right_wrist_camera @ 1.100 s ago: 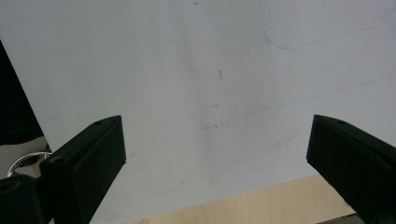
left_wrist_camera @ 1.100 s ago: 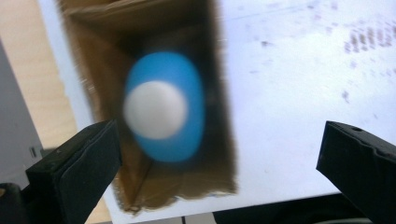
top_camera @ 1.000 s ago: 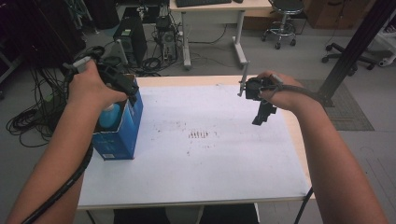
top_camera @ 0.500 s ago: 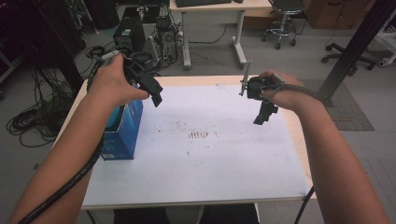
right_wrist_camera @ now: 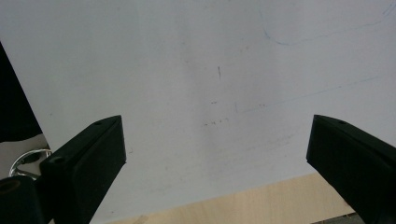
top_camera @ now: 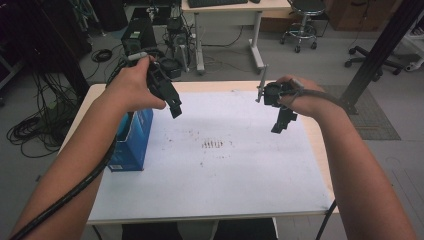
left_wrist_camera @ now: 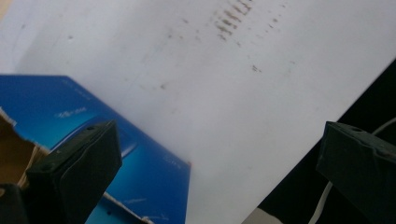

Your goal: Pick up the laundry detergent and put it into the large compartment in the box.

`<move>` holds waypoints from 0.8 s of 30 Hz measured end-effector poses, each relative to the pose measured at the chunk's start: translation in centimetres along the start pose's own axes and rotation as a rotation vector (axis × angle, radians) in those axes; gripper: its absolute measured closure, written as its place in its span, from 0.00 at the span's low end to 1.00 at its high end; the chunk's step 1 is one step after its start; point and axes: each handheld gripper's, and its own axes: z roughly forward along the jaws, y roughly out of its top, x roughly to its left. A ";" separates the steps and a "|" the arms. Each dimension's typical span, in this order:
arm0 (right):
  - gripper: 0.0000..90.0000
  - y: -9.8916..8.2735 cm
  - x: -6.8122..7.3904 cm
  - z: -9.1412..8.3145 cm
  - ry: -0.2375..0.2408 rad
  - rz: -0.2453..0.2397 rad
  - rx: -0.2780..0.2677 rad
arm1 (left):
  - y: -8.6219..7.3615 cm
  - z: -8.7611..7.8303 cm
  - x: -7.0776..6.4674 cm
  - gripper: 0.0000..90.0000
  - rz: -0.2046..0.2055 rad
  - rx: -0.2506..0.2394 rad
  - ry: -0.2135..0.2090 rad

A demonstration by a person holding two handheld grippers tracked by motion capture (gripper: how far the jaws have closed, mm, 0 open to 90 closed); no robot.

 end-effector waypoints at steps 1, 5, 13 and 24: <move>0.05 0.0 0.0 0.0 0.001 0.000 0.002 | 0.1 0.0 -0.1 0.00 0.014 0.000 -0.012; 0.05 0.0 -0.1 0.0 0.003 -0.003 0.005 | 0.6 0.1 -0.3 0.00 0.051 -0.004 -0.039; 0.05 0.1 0.0 -0.3 0.002 -0.023 0.004 | 1.0 0.0 -0.7 0.00 0.131 -0.014 -0.075; 0.05 1.1 -0.2 -0.3 0.007 -0.038 0.019 | 0.9 0.2 -0.7 0.00 0.149 -0.008 -0.079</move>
